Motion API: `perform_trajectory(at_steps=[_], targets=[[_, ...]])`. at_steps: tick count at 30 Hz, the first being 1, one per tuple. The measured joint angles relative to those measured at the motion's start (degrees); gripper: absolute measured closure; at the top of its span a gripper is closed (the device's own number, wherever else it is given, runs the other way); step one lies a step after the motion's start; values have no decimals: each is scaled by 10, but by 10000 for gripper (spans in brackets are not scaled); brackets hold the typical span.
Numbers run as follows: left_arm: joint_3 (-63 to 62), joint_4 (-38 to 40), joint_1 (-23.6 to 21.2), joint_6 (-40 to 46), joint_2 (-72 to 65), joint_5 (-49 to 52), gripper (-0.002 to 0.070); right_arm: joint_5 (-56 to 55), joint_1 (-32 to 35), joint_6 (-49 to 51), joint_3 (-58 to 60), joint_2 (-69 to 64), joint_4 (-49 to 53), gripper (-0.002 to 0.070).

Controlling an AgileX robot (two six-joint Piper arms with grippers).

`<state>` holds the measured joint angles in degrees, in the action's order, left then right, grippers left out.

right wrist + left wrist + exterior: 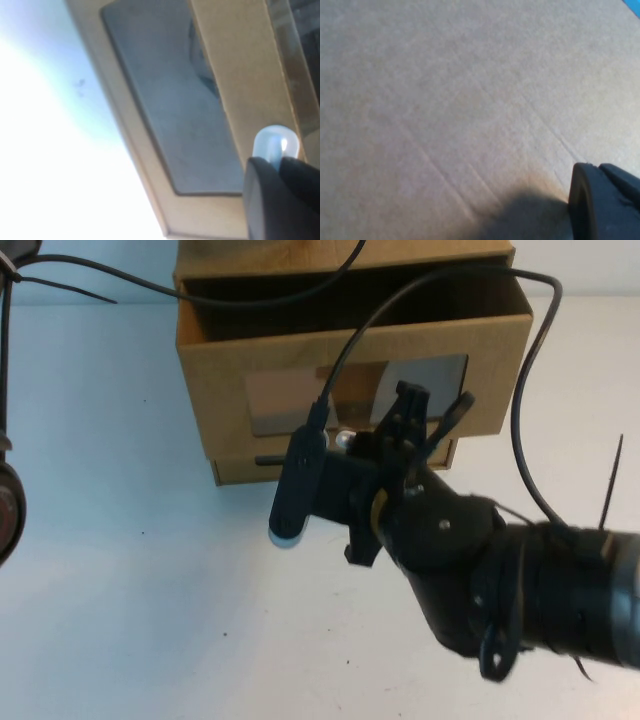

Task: Open the shoe box
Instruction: 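Pull the top drawer of the cardboard box fully open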

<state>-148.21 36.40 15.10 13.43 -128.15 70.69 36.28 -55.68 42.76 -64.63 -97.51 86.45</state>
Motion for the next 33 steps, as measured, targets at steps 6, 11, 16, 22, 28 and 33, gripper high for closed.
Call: perform_trajectory(at_steps=[6, 11, 16, 22, 28, 33], targets=[[0, 0, 0, 0, 0, 0, 679, 40, -56, 16, 39, 41, -21, 666], [0, 0, 0, 0, 0, 0, 679, 87, -101, 17, 42, 62, -66, 666], [0, 0, 0, 0, 0, 0, 679, 142, -146, -3, 43, 72, -111, 667], [0, 0, 0, 0, 0, 0, 679, 198, -200, -5, 43, 72, -145, 668], [0, 1, 0, 0, 0, 0, 679, 242, -254, -6, 43, 72, -185, 668], [0, 1, 0, 0, 0, 0, 679, 265, -272, -4, 43, 72, -189, 668]])
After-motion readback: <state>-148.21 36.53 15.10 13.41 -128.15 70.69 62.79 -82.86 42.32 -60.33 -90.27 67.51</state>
